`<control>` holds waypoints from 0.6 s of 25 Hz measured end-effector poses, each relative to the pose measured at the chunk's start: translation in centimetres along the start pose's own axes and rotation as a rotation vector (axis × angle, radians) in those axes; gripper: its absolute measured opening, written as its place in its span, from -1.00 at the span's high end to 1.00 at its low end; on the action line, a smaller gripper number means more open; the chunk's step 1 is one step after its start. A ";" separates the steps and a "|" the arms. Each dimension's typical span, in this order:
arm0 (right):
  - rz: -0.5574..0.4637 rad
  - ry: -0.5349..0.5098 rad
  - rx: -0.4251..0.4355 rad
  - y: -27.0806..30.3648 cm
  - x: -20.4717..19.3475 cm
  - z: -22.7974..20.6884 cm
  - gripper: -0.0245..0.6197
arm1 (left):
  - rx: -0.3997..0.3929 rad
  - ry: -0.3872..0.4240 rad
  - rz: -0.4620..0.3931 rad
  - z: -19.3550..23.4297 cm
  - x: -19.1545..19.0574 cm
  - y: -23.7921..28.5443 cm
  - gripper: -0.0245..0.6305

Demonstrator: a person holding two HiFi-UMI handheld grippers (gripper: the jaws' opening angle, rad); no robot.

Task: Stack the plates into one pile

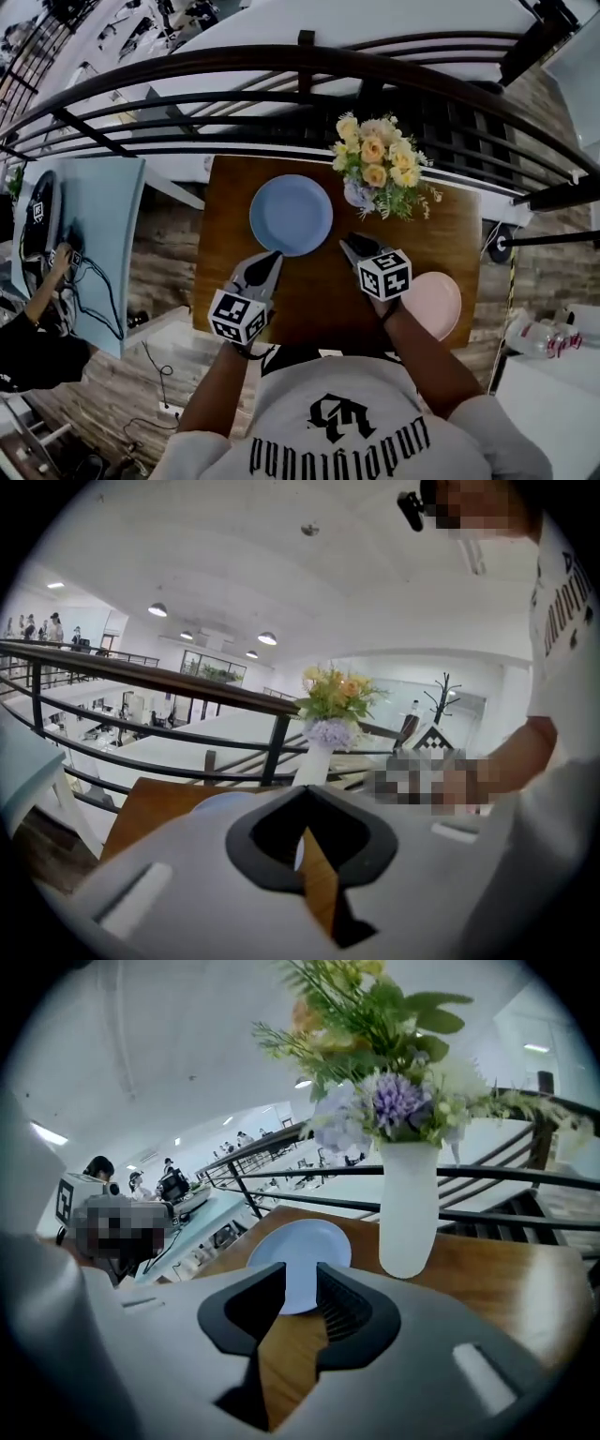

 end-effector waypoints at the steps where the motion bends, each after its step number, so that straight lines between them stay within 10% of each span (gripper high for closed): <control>1: 0.010 0.013 -0.008 0.7 -0.1 -0.3 0.66 | -0.014 0.004 0.009 0.5 -0.1 0.4 0.78; 15: 0.117 0.142 -0.076 8.5 -4.2 -3.0 0.60 | -0.109 -0.020 0.118 5.2 -4.3 3.2 0.78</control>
Point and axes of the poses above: the fingertips, and each gripper's own axes: y forward along the fingers, z to its left, x out of its top, the point moved 4 cm from there along -y, backward along the fingers, and after that the axes turned 7 degrees about -z, right-handed, at the moved point
